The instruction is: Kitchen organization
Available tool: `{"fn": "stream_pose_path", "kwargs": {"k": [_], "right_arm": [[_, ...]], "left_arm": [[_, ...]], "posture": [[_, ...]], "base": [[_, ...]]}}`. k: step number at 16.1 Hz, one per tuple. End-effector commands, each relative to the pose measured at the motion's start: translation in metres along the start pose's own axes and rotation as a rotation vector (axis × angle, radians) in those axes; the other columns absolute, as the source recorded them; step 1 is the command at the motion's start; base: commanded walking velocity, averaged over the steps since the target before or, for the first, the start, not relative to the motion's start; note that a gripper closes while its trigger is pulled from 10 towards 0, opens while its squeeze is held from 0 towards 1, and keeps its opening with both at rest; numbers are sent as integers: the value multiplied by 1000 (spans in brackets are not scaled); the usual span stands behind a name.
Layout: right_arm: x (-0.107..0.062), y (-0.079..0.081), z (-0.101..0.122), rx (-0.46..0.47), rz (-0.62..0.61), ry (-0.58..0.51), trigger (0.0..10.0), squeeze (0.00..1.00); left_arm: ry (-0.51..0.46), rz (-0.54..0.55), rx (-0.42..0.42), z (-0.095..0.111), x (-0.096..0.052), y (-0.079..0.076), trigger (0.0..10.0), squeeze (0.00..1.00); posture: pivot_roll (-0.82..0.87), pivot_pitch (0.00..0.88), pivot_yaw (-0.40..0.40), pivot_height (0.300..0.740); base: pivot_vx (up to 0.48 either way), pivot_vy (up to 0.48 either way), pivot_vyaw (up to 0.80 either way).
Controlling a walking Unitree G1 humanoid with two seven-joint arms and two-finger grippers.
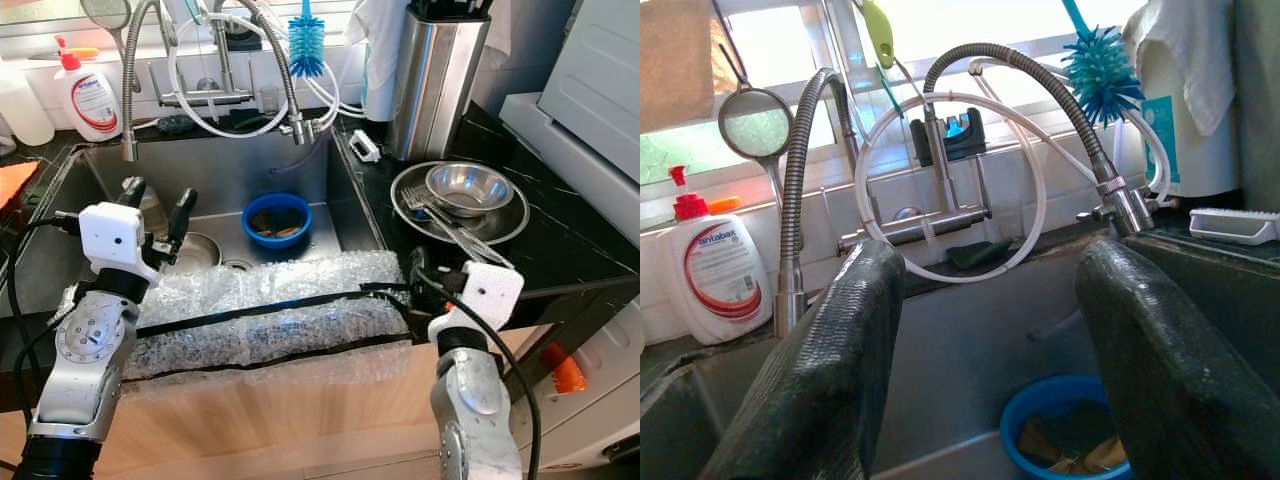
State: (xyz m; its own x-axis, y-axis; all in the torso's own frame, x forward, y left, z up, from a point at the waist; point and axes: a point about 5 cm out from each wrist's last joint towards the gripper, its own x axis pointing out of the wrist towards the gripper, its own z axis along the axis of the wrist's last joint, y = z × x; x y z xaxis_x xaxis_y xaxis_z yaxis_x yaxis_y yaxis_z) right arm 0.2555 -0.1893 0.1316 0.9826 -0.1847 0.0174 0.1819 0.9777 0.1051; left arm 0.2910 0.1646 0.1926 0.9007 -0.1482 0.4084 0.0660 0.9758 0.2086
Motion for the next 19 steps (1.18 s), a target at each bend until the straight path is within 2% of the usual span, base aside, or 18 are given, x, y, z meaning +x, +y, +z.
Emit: {"fn": "stream_pose_path", "kwargs": {"k": [1,12,16,19], "right_arm": [[1,1,-1,7,1,3,10000,0],[2,17,1,24,116,-5,10000,0],[1,28,2,-10,204,-8,10000,0],[0,30,1,-21,207,-6,10000,0]], "left_arm": [[1,-6,8,0,2,1,10000,0],[-2,-9,13,0,3,0,10000,0],[-3,-9,14,0,3,0,10000,0],[-3,-9,13,0,3,0,10000,0]], "posture": [[-64,0,19,740],[-61,0,17,740],[-62,0,16,740],[-62,0,15,740]], "base": [[0,0,0],[0,0,0],[0,0,0],[0,0,0]]}}
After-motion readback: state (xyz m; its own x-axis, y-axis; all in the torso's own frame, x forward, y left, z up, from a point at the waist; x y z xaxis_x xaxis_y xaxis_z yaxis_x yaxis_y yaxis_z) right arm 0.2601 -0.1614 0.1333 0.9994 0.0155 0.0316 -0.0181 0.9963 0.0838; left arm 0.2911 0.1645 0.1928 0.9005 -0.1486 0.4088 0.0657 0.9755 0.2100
